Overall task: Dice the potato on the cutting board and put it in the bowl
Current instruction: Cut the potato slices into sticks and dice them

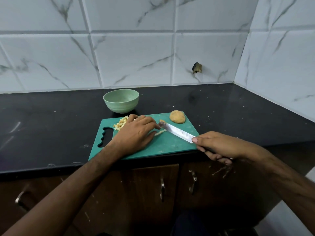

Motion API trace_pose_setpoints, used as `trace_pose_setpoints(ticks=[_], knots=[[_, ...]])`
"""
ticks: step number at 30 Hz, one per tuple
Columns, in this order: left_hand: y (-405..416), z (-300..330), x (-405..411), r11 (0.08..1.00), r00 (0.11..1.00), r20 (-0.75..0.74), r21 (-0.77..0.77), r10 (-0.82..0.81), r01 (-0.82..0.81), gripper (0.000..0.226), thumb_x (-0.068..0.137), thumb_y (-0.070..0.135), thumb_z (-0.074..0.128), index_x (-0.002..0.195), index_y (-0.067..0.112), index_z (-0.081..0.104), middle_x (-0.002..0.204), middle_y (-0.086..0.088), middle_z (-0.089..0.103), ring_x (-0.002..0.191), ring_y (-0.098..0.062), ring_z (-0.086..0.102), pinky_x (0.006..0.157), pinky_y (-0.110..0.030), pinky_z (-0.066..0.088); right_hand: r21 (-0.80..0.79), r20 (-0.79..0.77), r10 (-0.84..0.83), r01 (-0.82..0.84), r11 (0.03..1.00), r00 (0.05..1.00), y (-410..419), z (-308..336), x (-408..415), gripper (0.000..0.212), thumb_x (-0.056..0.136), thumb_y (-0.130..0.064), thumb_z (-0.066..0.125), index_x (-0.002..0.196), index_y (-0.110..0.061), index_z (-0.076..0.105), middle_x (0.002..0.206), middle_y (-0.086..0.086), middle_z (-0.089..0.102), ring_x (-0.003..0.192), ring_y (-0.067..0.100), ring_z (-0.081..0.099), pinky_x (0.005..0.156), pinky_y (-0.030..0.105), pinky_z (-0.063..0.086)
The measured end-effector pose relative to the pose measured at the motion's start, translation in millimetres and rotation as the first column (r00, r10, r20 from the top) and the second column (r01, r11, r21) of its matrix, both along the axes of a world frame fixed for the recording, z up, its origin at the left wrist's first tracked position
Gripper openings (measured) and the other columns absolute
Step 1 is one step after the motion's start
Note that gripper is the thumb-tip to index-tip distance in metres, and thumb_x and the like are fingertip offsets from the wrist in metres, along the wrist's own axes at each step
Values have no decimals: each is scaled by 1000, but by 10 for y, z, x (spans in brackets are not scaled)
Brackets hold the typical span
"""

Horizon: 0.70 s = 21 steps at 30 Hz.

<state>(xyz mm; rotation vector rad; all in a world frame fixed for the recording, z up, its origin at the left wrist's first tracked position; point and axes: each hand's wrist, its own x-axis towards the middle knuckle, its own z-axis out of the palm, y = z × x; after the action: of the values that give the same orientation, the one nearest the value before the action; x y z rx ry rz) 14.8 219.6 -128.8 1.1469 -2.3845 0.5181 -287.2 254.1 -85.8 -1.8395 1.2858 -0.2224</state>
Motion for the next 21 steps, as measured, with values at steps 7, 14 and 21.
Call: trace_pose_setpoints(ticks=[7, 14, 21], knots=[[8, 9, 13, 1000, 1000, -28, 16, 5, -5, 36, 98, 41, 41, 106, 27, 73, 105, 10, 67, 99, -15, 61, 85, -40, 39, 34, 65, -21, 19, 999, 998, -68, 45, -116, 43, 107, -47, 38, 83, -12, 44, 50, 5, 34, 34, 16, 25, 36, 22, 27], [-86, 59, -57, 965, 990, 34, 234, -134, 122, 42, 102, 38, 42, 140, 25, 54, 139, 6, 56, 129, -11, 51, 98, -39, 44, -117, 111, -77, 90, 989, 991, -213, -21, -94, 43, 108, -44, 39, 82, -10, 47, 48, 3, 38, 34, 17, 29, 35, 22, 30], [-261, 109, -77, 970, 961, 196, 184, -195, 159, 42, 103, 35, 37, 130, 22, 66, 128, 3, 66, 114, -18, 63, 88, -43, 50, -323, 397, -171, 312, 894, 902, -446, -199, 90, 47, 109, -39, 42, 84, 0, 51, 49, 5, 41, 35, 18, 33, 36, 25, 32]])
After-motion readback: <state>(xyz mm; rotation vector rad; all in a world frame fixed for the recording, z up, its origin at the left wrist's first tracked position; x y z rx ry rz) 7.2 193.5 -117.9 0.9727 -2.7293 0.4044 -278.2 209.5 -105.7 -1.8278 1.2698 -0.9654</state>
